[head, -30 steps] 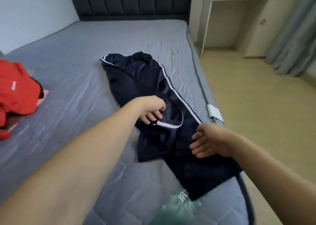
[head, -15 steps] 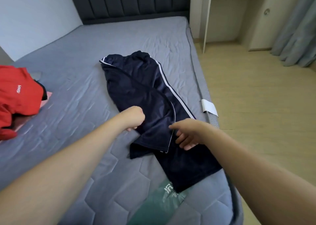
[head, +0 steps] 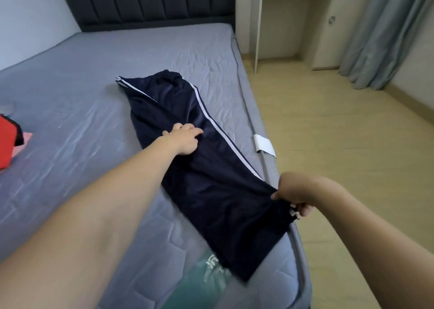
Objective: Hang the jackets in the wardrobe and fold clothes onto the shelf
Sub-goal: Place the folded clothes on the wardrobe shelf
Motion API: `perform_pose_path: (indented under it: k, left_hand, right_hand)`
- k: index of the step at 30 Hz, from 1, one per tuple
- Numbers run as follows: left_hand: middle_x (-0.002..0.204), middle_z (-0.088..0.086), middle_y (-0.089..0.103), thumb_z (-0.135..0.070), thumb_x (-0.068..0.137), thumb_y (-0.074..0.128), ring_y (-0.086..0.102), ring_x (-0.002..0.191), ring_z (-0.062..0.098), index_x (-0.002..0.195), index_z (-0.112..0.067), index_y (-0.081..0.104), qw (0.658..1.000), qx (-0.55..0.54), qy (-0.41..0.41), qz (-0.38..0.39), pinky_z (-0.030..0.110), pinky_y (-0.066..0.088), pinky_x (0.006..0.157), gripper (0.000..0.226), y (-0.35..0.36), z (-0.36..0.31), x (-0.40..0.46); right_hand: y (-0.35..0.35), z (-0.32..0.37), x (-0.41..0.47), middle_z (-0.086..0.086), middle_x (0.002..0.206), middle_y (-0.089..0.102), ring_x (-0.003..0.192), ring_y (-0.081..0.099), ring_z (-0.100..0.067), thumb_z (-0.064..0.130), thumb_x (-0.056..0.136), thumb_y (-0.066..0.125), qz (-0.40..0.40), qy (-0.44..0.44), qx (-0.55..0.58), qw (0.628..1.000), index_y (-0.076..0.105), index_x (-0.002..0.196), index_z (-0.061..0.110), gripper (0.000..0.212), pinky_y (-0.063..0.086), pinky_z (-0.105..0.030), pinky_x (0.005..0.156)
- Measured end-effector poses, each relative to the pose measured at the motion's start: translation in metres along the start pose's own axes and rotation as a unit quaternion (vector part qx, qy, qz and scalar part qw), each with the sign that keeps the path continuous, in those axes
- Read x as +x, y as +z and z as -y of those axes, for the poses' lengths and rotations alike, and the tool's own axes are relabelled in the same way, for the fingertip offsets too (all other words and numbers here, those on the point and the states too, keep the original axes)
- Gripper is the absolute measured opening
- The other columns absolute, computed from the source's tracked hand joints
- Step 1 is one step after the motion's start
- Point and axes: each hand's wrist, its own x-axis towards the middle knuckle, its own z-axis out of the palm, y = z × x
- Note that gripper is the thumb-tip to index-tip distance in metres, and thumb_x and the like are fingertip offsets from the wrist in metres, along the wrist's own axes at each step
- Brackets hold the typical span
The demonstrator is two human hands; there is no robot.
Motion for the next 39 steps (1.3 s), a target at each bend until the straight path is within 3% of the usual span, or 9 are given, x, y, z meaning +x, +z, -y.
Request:
perform_pose_path:
  k: [4, 7, 13, 17, 20, 24, 32, 36, 39]
  left_hand:
    - [0.155, -0.012, 0.027, -0.025, 0.101, 0.034, 0.007, 0.148, 0.02, 0.134, -0.039, 0.044, 0.997, 0.045, 0.053, -0.02, 0.066, -0.006, 0.113, 0.037, 0.021, 0.008, 0.017]
    - [0.143, -0.012, 0.043, -0.027, 0.102, 0.034, 0.018, 0.144, 0.021, 0.12, -0.037, 0.048, 0.986, 0.125, 0.093, -0.064, 0.061, -0.011, 0.114, 0.024, 0.022, 0.016, 0.022]
    - [0.114, -0.003, 0.06, -0.018, 0.094, 0.043, 0.042, 0.109, 0.029, 0.117, -0.029, 0.05, 0.915, 0.285, 0.102, -0.265, 0.054, 0.021, 0.106, 0.026, -0.003, -0.016, 0.035]
    - [0.156, 0.003, 0.02, -0.045, 0.097, 0.038, 0.013, 0.143, 0.028, 0.145, -0.036, 0.028, 0.969, 0.182, 0.069, -0.152, 0.066, -0.005, 0.111, 0.05, 0.017, -0.047, 0.042]
    - [0.163, -0.007, -0.011, -0.056, 0.098, 0.027, -0.012, 0.15, 0.021, 0.153, -0.04, -0.002, 0.996, 0.034, -0.022, -0.078, 0.063, -0.016, 0.11, 0.065, 0.029, -0.034, 0.038]
    - [0.164, -0.006, -0.011, -0.056, 0.099, 0.018, -0.012, 0.15, 0.019, 0.155, -0.037, -0.004, 0.989, -0.04, -0.123, -0.066, 0.054, -0.011, 0.118, 0.063, 0.022, 0.027, 0.029]
    - [0.165, -0.001, 0.005, -0.055, 0.099, 0.026, 0.005, 0.151, 0.028, 0.157, -0.029, 0.009, 0.977, -0.099, -0.183, -0.039, 0.044, 0.006, 0.121, 0.066, 0.003, 0.138, 0.044]
    - [0.149, 0.014, 0.04, -0.041, 0.094, 0.042, 0.035, 0.135, 0.037, 0.143, -0.016, 0.042, 0.96, -0.136, -0.227, -0.088, 0.041, 0.031, 0.112, 0.055, -0.024, 0.177, 0.102]
    - [0.135, 0.017, 0.052, -0.039, 0.091, 0.042, 0.048, 0.121, 0.041, 0.131, -0.009, 0.051, 0.934, -0.188, -0.263, -0.154, 0.042, 0.04, 0.103, 0.051, -0.044, 0.191, 0.156]
  right_hand:
    - [0.004, 0.001, -0.01, -0.013, 0.058, 0.061, 0.038, 0.056, -0.024, 0.03, 0.098, 0.054, 0.006, -0.016, -0.091, 0.996, 0.056, 0.072, 0.0, 0.039, 0.055, -0.027, 0.055]
    - [0.004, 0.005, -0.016, 0.001, 0.05, 0.057, 0.026, 0.047, -0.007, 0.023, 0.096, 0.055, -0.001, -0.025, -0.22, 0.975, 0.06, 0.071, 0.009, 0.029, 0.038, -0.009, 0.035]
    - [0.002, 0.007, -0.009, -0.009, 0.056, 0.057, 0.044, 0.052, -0.021, 0.019, 0.1, 0.042, 0.009, -0.003, -0.159, 0.987, 0.052, 0.069, 0.003, 0.037, 0.046, -0.026, 0.053]
    - [0.003, 0.01, -0.006, -0.004, 0.064, 0.053, 0.063, 0.058, -0.022, 0.024, 0.096, 0.047, -0.01, -0.008, -0.281, 0.96, 0.05, 0.07, 0.009, 0.03, 0.049, -0.027, 0.067]
    - [-0.004, 0.027, 0.002, -0.002, 0.093, 0.059, 0.093, 0.063, -0.028, 0.034, 0.09, 0.057, -0.043, -0.008, -0.327, 0.944, 0.059, 0.101, 0.015, 0.022, 0.051, -0.039, 0.089]
    - [-0.012, 0.078, 0.044, -0.008, 0.127, 0.053, 0.107, 0.053, -0.029, 0.034, 0.091, 0.051, -0.178, -0.16, -0.245, 0.939, 0.052, 0.116, 0.015, 0.031, 0.046, -0.038, 0.088]
    - [-0.018, 0.198, 0.199, -0.004, 0.163, -0.008, 0.149, -0.002, -0.024, 0.064, 0.095, 0.029, -0.213, -0.281, -0.228, 0.907, -0.003, 0.155, 0.03, 0.077, 0.006, -0.046, 0.12]
    - [-0.045, 0.236, 0.26, 0.002, 0.162, 0.008, 0.148, 0.011, -0.017, 0.072, 0.083, 0.05, -0.155, -0.322, -0.082, 0.93, 0.011, 0.155, 0.025, 0.095, 0.013, -0.04, 0.12]
    - [-0.065, 0.243, 0.293, 0.006, 0.146, 0.041, 0.138, 0.036, -0.015, 0.065, 0.07, 0.072, -0.112, -0.328, 0.086, 0.934, 0.053, 0.135, 0.028, 0.076, 0.028, -0.034, 0.115]
